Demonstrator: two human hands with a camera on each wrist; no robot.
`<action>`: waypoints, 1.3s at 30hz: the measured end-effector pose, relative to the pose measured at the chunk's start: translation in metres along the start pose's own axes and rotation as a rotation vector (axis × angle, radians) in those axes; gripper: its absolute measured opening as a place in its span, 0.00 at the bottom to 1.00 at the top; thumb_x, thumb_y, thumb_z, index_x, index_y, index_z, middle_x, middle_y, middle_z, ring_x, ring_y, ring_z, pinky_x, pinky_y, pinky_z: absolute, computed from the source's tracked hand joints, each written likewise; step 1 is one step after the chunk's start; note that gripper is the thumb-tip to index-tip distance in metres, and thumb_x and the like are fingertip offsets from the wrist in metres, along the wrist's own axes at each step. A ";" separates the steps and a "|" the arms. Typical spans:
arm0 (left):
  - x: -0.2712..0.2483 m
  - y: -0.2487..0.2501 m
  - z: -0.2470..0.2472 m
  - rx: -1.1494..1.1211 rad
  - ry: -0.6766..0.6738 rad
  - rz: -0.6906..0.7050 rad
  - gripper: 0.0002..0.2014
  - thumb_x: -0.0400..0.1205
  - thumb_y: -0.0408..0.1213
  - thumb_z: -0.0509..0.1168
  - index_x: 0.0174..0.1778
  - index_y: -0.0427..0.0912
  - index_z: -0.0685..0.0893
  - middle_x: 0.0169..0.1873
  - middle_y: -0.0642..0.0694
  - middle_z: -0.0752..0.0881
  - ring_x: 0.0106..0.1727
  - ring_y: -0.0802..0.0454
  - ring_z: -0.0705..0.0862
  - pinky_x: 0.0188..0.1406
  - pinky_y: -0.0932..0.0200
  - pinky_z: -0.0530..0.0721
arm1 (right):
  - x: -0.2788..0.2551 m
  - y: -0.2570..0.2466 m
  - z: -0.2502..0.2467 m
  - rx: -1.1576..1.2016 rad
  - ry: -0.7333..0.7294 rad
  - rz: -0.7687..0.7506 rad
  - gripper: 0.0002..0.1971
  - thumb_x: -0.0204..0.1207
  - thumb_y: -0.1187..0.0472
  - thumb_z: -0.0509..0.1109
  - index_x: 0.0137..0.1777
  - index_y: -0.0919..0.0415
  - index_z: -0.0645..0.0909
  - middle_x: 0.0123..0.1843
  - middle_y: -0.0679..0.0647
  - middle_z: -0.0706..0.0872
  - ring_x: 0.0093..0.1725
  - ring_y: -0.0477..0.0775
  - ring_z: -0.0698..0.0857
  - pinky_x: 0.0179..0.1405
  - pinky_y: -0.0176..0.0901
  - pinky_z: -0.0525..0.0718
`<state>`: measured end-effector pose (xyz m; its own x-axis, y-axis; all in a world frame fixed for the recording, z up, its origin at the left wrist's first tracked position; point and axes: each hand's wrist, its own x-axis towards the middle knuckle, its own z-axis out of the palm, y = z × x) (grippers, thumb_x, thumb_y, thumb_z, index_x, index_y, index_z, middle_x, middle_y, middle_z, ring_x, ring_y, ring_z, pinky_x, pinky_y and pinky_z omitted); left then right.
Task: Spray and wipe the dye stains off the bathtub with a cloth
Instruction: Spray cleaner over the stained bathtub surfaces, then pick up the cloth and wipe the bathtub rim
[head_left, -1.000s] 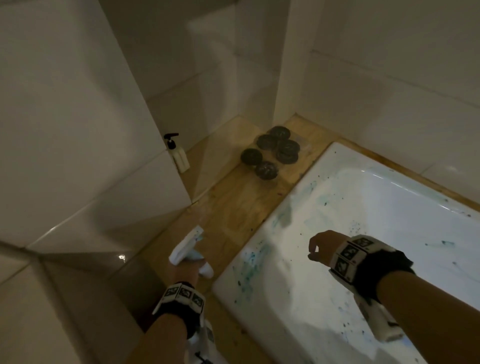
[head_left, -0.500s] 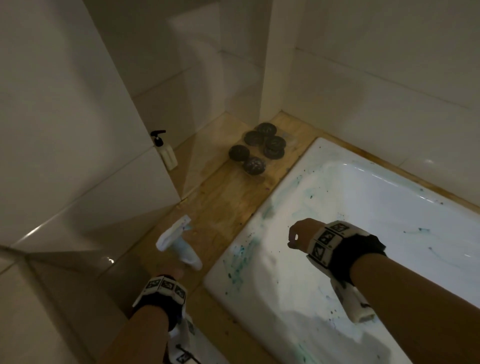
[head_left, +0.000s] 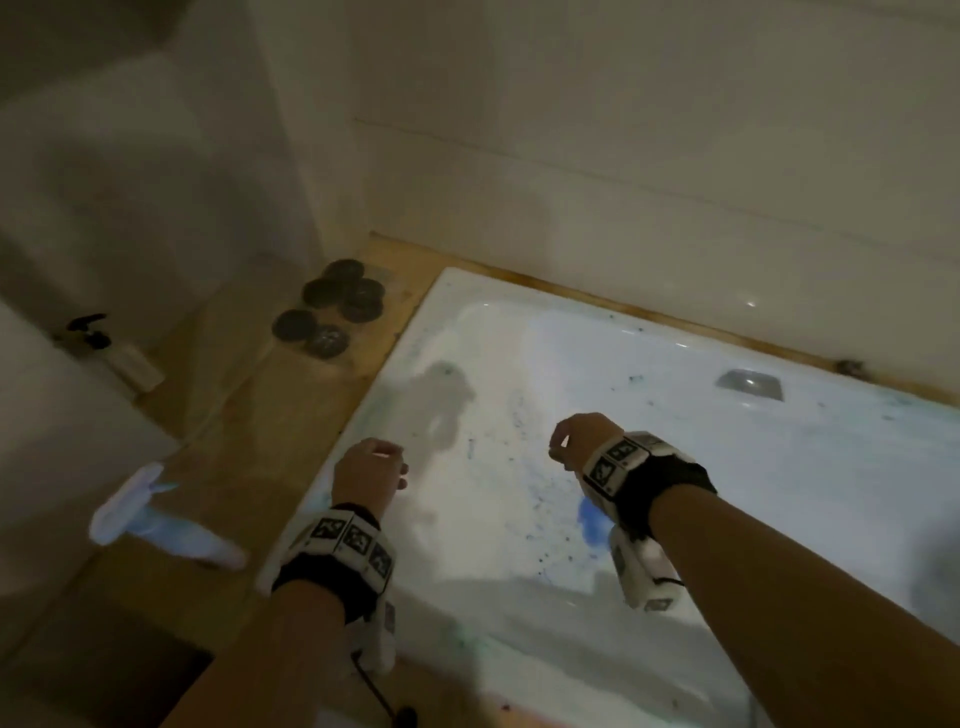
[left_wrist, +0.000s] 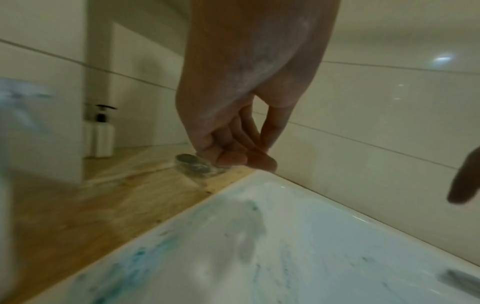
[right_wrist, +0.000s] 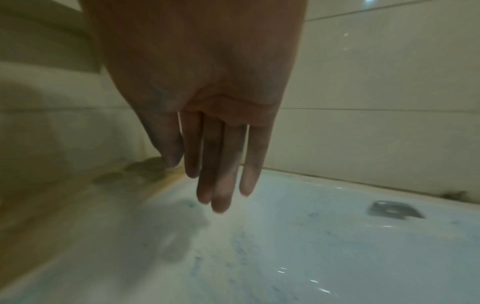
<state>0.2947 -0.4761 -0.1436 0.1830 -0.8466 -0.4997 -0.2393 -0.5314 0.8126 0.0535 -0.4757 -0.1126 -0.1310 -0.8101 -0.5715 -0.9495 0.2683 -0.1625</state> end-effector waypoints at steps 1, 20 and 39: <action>-0.008 0.006 0.022 0.015 -0.039 0.036 0.07 0.83 0.27 0.60 0.41 0.35 0.80 0.31 0.40 0.82 0.27 0.49 0.79 0.15 0.73 0.76 | -0.008 0.031 0.007 -0.029 0.007 0.049 0.13 0.75 0.54 0.67 0.58 0.54 0.81 0.60 0.53 0.83 0.59 0.57 0.83 0.59 0.51 0.82; -0.245 -0.099 0.402 0.425 -0.693 -0.035 0.11 0.81 0.23 0.58 0.36 0.38 0.81 0.32 0.39 0.84 0.16 0.59 0.81 0.12 0.73 0.73 | -0.241 0.473 0.169 0.356 -0.178 0.632 0.15 0.76 0.68 0.68 0.61 0.57 0.81 0.68 0.57 0.79 0.65 0.56 0.80 0.69 0.43 0.75; -0.332 -0.193 0.493 0.760 -0.865 -0.026 0.08 0.83 0.25 0.56 0.51 0.32 0.80 0.33 0.42 0.82 0.30 0.52 0.79 0.14 0.76 0.71 | -0.301 0.551 0.326 0.779 -0.108 0.865 0.27 0.78 0.59 0.66 0.76 0.58 0.64 0.72 0.59 0.73 0.70 0.63 0.74 0.68 0.51 0.75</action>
<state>-0.1896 -0.1069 -0.2827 -0.4486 -0.4153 -0.7914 -0.8120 -0.1805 0.5550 -0.3379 0.0855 -0.2926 -0.5880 -0.1619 -0.7925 -0.1187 0.9864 -0.1134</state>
